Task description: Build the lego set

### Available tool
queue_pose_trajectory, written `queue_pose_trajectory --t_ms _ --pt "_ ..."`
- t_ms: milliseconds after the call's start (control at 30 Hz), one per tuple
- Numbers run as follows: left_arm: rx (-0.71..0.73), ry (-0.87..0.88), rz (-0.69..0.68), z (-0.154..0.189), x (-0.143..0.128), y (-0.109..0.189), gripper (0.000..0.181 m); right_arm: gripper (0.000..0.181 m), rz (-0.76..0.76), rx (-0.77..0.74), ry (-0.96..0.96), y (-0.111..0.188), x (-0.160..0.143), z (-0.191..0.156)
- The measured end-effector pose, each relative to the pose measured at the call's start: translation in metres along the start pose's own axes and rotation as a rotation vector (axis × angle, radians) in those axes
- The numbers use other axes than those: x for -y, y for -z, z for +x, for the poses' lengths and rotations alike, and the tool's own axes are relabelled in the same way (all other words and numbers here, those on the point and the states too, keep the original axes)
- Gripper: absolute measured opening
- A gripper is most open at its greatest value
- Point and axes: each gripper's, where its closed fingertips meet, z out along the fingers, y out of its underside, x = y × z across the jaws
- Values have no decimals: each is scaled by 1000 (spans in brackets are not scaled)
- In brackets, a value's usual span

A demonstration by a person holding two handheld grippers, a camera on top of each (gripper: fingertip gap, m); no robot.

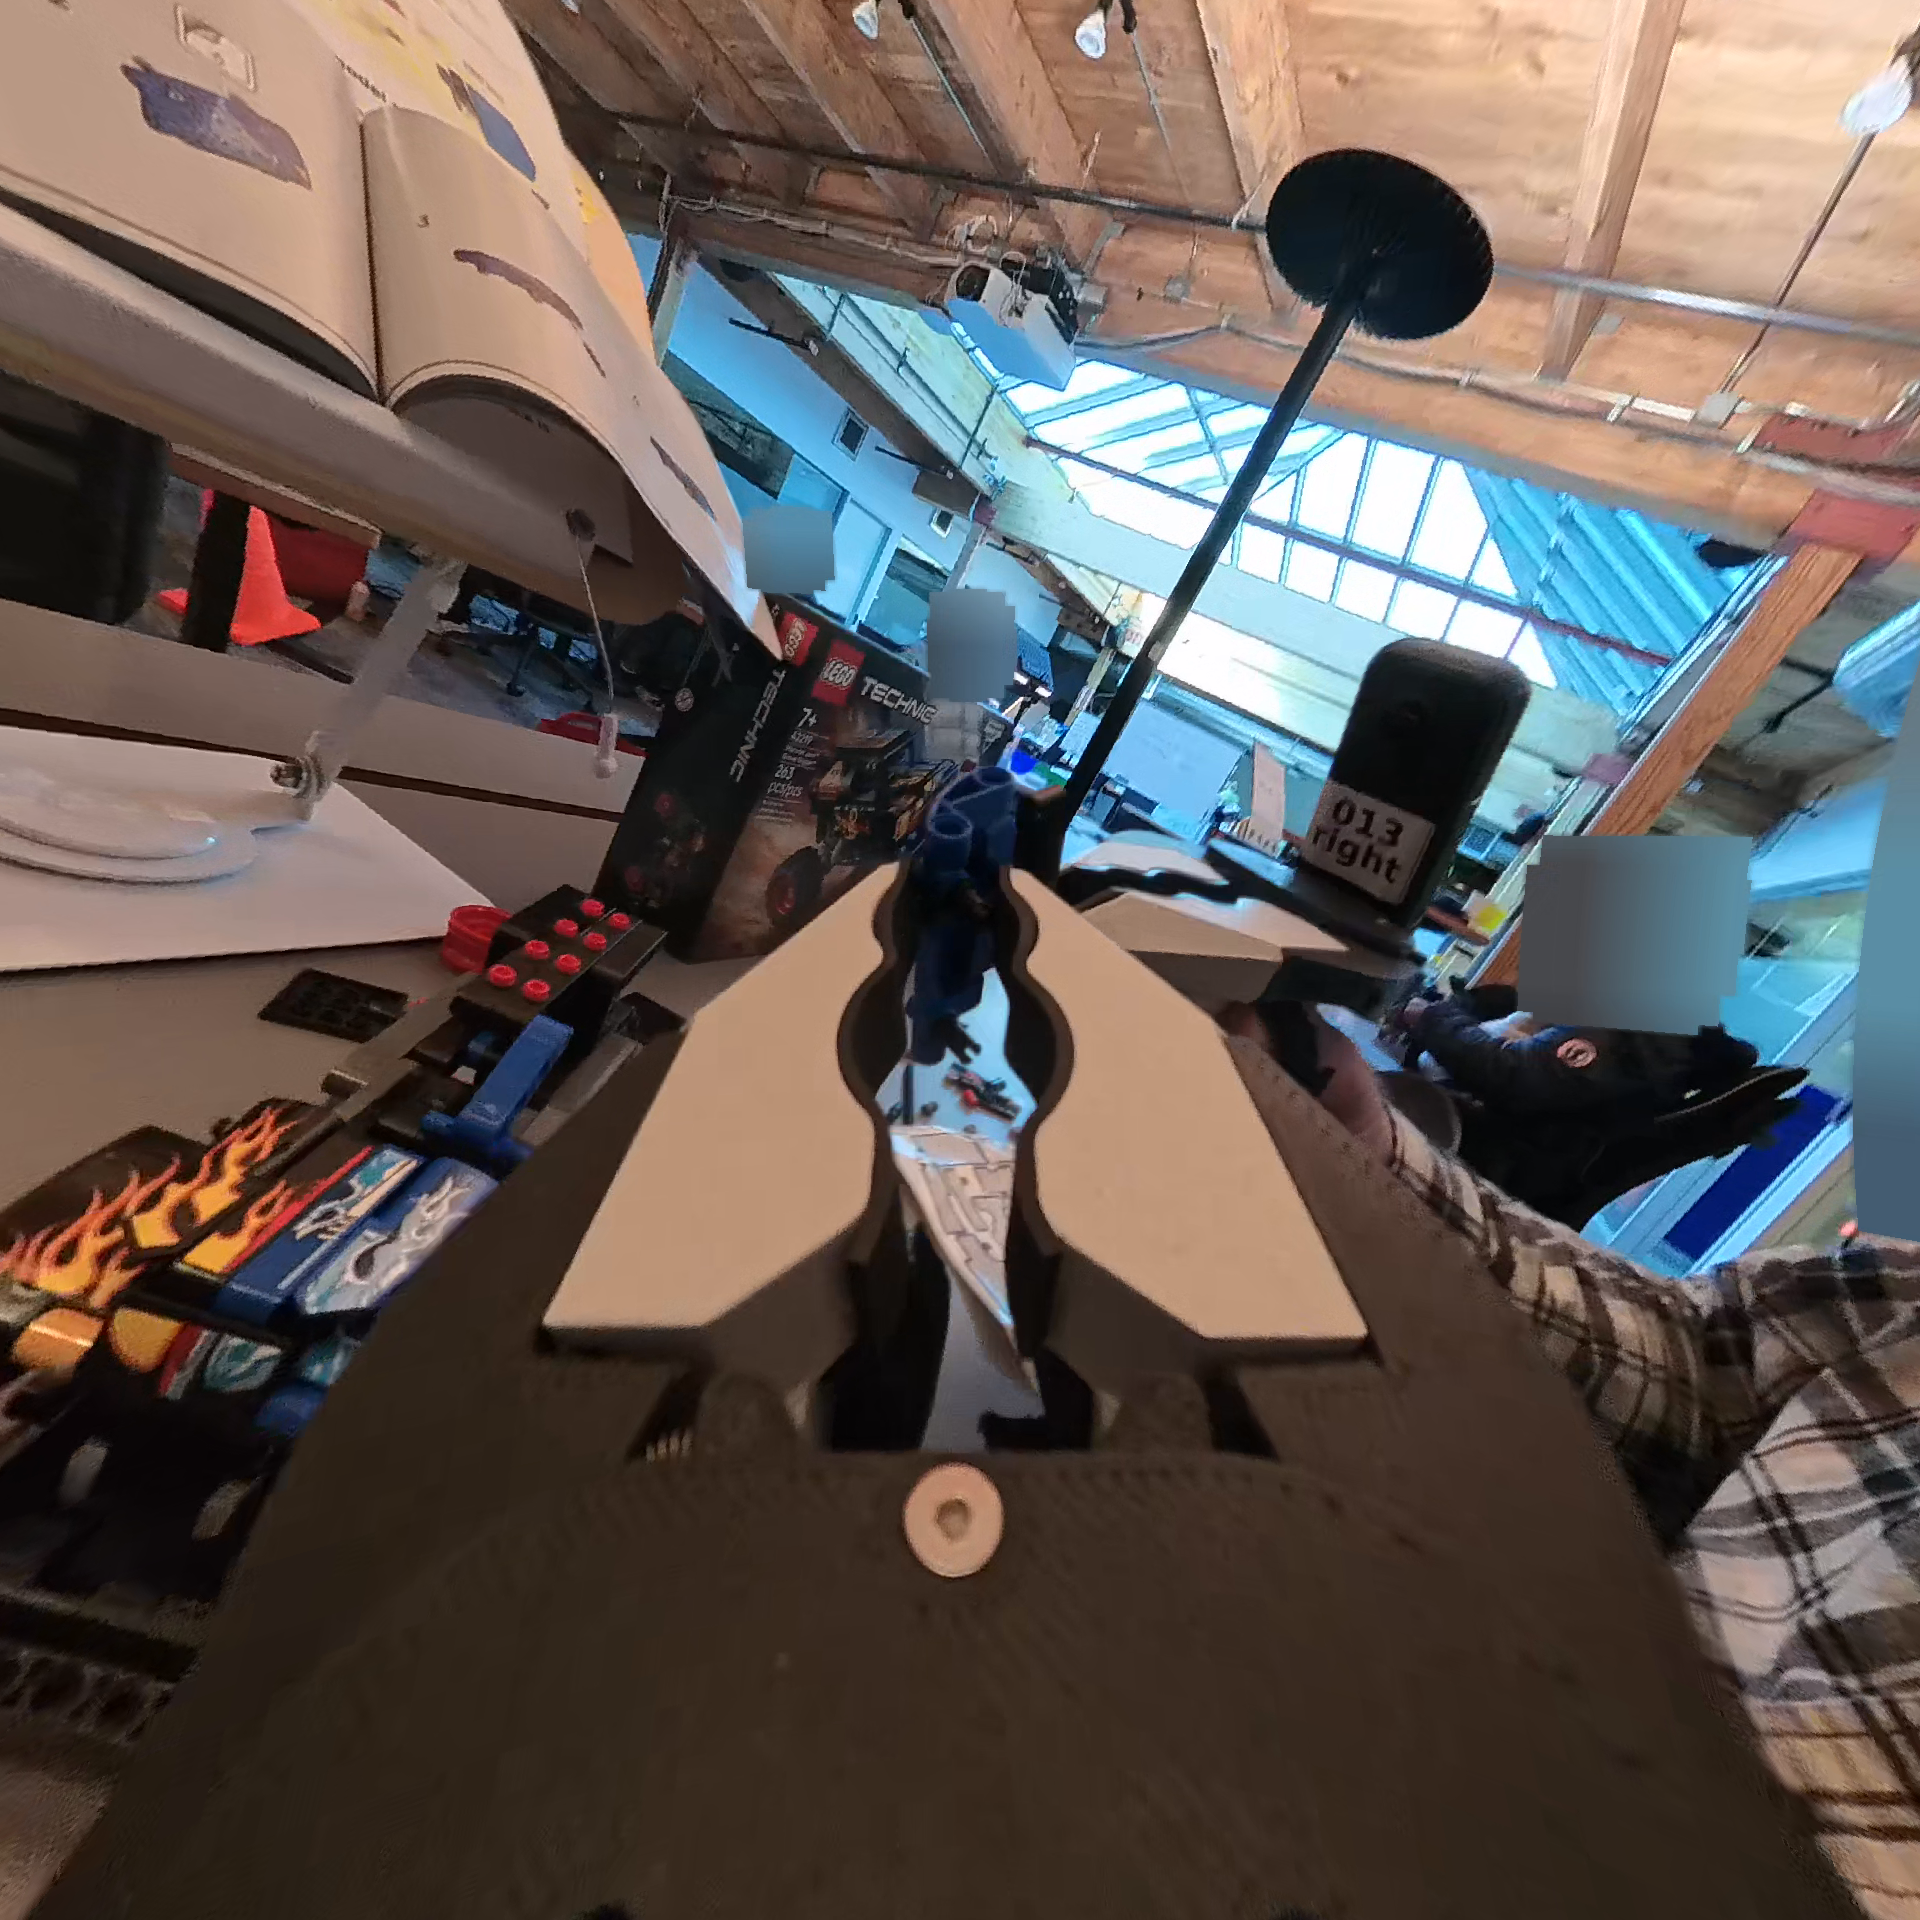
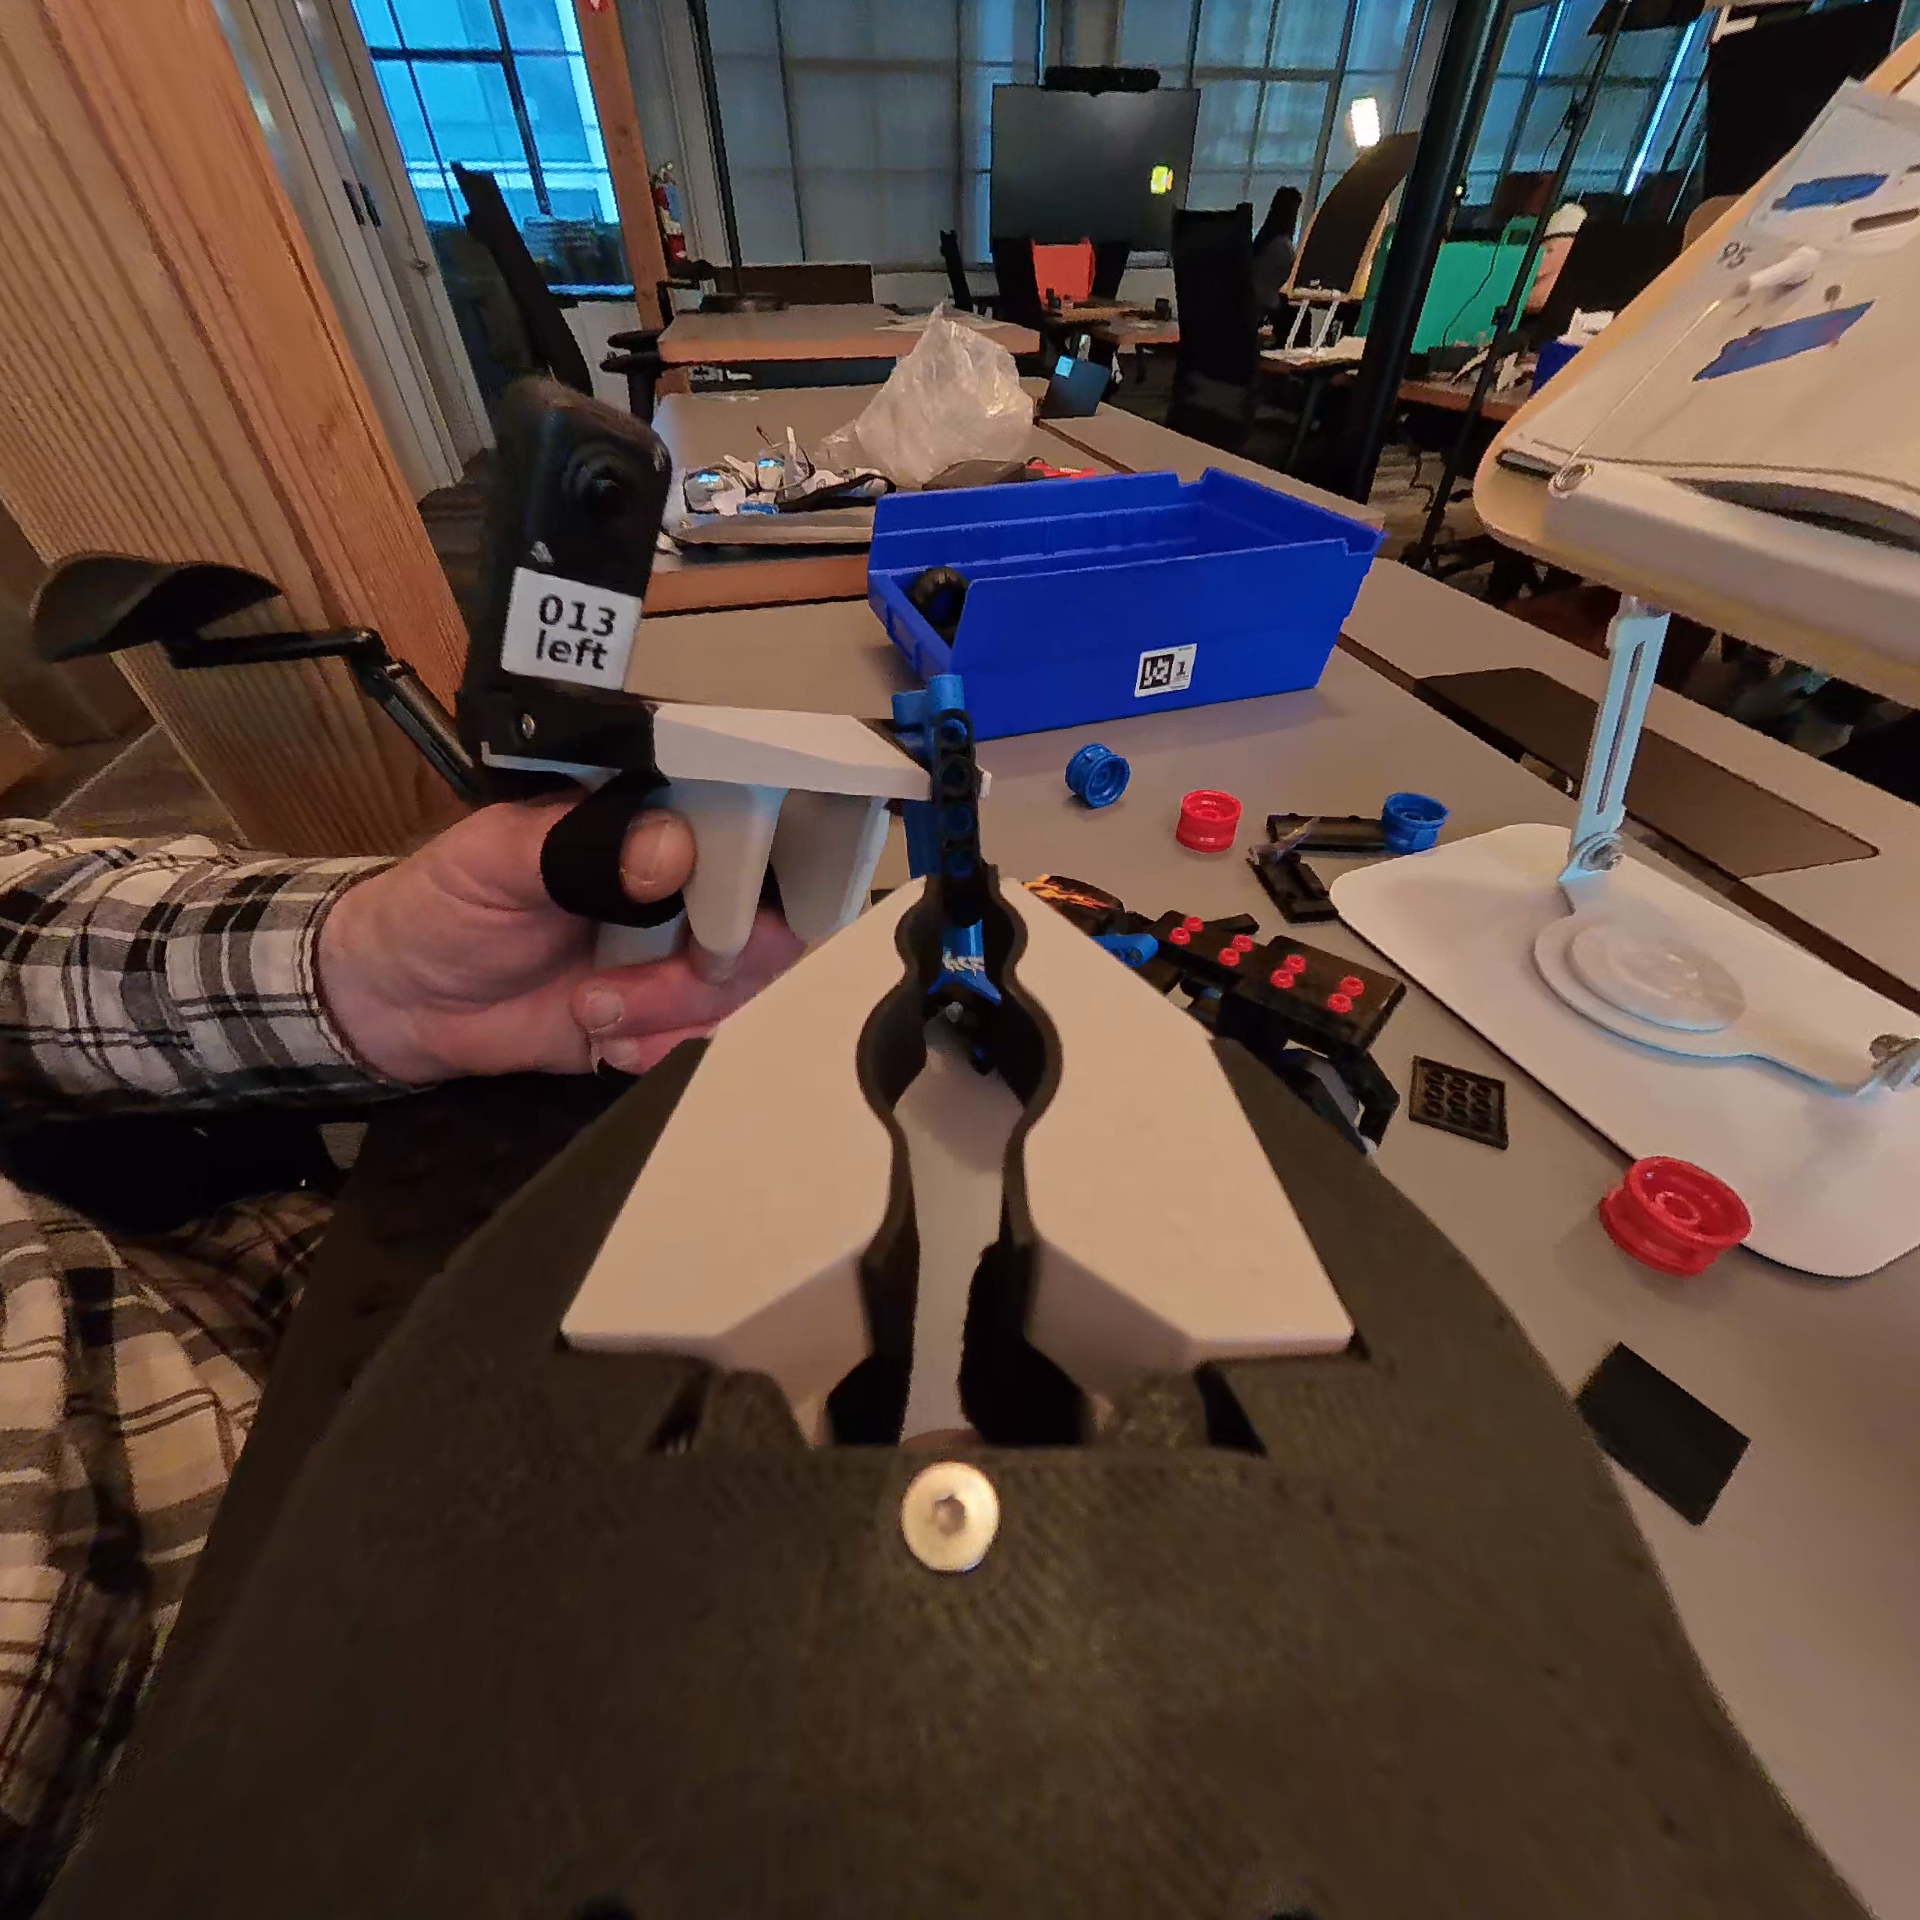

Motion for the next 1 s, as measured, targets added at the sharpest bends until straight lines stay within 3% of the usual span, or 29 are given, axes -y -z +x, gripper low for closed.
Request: queue_pose_trajectory --t_ms 200,533,900,1000 --pt "12 48 18 -2 -1 -2 12 5 40 22 -50 0 -1 2" --pt "8 65 35 -1 0 0 14 5 20 -82 115 -2 -3 1" --pt "14 54 37 -2 0 1 14 5 76 71 -180 -5 -6 1" --pt "34 48 27 -5 -2 0 14 6 51 53 -146 -6 -10 3"
